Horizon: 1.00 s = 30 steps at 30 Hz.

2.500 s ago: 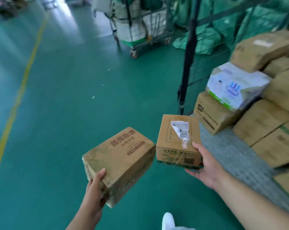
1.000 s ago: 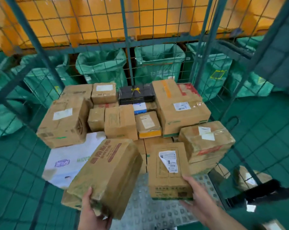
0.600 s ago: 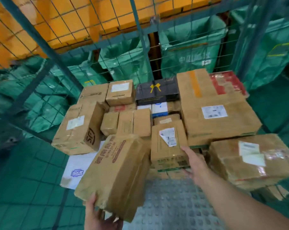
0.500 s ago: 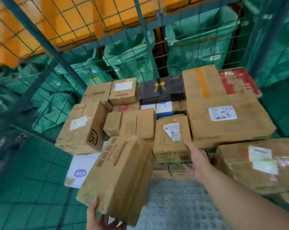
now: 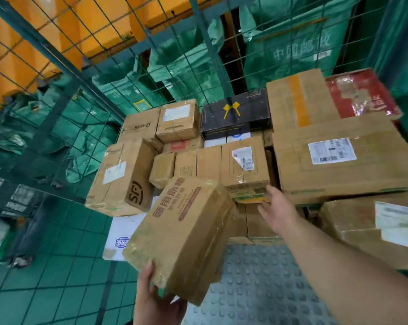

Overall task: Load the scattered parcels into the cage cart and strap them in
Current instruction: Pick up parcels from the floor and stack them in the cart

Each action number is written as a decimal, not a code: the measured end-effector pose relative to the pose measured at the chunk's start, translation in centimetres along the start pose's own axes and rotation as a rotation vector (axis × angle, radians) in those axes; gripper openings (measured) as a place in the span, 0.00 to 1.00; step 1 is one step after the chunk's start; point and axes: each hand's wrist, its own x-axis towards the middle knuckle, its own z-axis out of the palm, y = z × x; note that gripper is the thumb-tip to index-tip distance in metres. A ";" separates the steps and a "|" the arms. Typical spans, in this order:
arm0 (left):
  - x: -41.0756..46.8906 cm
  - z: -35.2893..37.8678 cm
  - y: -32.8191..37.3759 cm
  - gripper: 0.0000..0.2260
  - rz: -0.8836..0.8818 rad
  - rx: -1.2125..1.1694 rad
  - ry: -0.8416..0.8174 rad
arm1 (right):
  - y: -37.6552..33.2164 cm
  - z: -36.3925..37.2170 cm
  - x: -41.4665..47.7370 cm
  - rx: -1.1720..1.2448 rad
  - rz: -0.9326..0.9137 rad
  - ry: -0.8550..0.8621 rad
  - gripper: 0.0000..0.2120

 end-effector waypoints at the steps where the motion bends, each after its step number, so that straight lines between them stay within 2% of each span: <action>1: -0.7 0.8 -1.5 0.37 0.047 -0.019 -0.116 | -0.2 0.2 -0.8 -0.044 0.037 -0.041 0.17; 3: -0.1 1.1 -0.7 0.30 0.138 0.098 -0.111 | -0.8 0.1 -2.5 -0.177 0.073 -0.101 0.20; 5: 0.1 1.8 -0.2 0.22 0.180 0.082 -0.165 | -1.2 -0.8 -3.8 -0.370 0.087 -0.209 0.34; 7: -0.1 1.8 1.2 0.22 0.167 0.059 -0.306 | -1.8 -1.8 -4.9 -0.589 0.096 -0.315 0.45; 9: 0.5 0.8 2.8 0.26 0.175 0.052 -0.396 | -2.1 -2.2 -5.9 -0.697 0.114 -0.416 0.48; 11: -0.3 1.1 4.5 0.23 0.129 0.111 -0.512 | -2.2 -2.3 -7.2 -0.748 0.124 -0.471 0.46; 12: -0.1 1.7 5.4 0.24 0.155 0.131 -0.609 | -2.3 -2.1 -8.3 -0.757 0.124 -0.495 0.41; 13: -0.9 1.9 5.7 0.27 0.229 0.162 -0.605 | -2.6 -1.9 -9.7 -0.748 0.132 -0.504 0.36; 14: -1.8 2.5 6.6 0.29 0.254 0.139 -0.675 | -2.8 -2.0 -10.8 -0.728 0.138 -0.501 0.32; 15: -1.5 3.2 7.8 0.30 0.294 0.211 -0.675 | -3.0 -2.0 -11.9 -0.697 0.163 -0.499 0.31; 16: -1.4 4.0 8.2 0.27 0.144 0.272 -0.694 | -3.4 -2.1 -13.4 -0.669 0.169 -0.486 0.31; 18: -2.4 5.3 9.3 0.11 0.175 0.294 -0.606 | -4.4 -2.4 -16.0 -0.642 0.154 -0.460 0.30; 22: -2.7 11.2 10.8 0.11 0.158 0.386 -0.623 | -6.5 -4.0 -20.0 -0.626 0.031 -0.378 0.43; 24: -2.9 14.6 10.7 0.16 0.130 0.450 -0.628 | -7.4 -5.2 -21.3 -0.548 -0.021 -0.287 0.39; 25: -3.4 16.2 10.4 0.17 0.110 0.482 -0.680 | -7.7 -6.0 -22.0 -0.523 -0.049 -0.248 0.39; 28: -3.8 20.7 8.6 0.21 0.148 0.581 -0.759 | -8.6 -8.8 -23.0 -0.435 -0.107 -0.185 0.48; 30: -3.8 23.4 6.9 0.21 0.190 0.592 -0.818 | -9.3 -10.5 -23.4 -0.315 -0.163 -0.193 0.46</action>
